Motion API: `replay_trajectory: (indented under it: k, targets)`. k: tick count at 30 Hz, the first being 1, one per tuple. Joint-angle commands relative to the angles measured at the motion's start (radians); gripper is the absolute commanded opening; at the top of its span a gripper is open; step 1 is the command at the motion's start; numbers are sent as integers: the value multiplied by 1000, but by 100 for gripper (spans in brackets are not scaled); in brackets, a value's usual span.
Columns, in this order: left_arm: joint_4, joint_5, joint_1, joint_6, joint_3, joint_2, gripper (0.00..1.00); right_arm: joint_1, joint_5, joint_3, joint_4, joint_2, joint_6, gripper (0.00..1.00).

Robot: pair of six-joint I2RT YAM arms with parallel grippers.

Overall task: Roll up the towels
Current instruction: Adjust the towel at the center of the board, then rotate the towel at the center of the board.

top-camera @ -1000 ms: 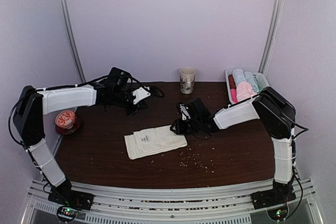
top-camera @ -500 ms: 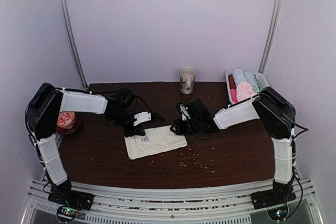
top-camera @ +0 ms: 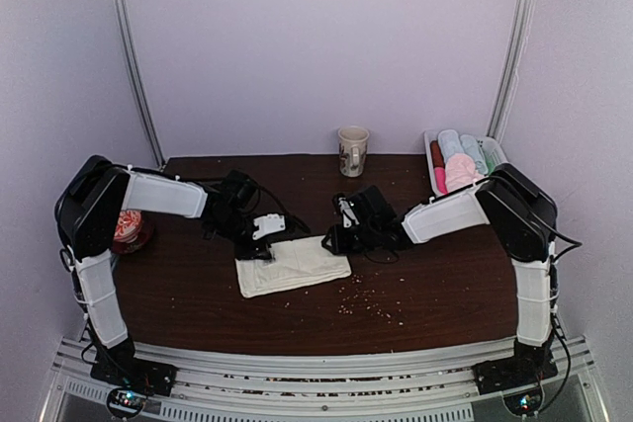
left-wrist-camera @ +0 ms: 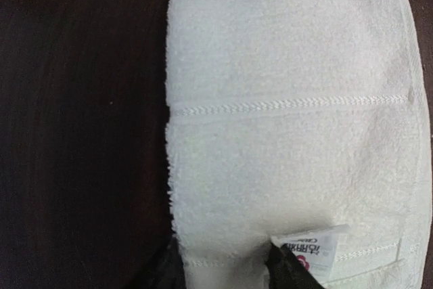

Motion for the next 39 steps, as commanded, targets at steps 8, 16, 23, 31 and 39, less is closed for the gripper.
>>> replay_trajectory:
  k: [8,16,23,31,39]
  targets:
    - [-114,58,69,2,74,-150,98,30,115,-209,-30,-191,57,31]
    - [-100,50,91,10,-10,-257,98,205,235,-301,-92,-314,68,36]
    - [-94,56,163,-18,-90,-360,98,229,522,-165,-240,-374,-118,100]
    - [-39,31,221,-62,-281,-536,98,216,789,65,-376,-211,-366,100]
    - [-17,34,249,-59,-387,-618,98,145,727,173,-423,-42,-415,100]
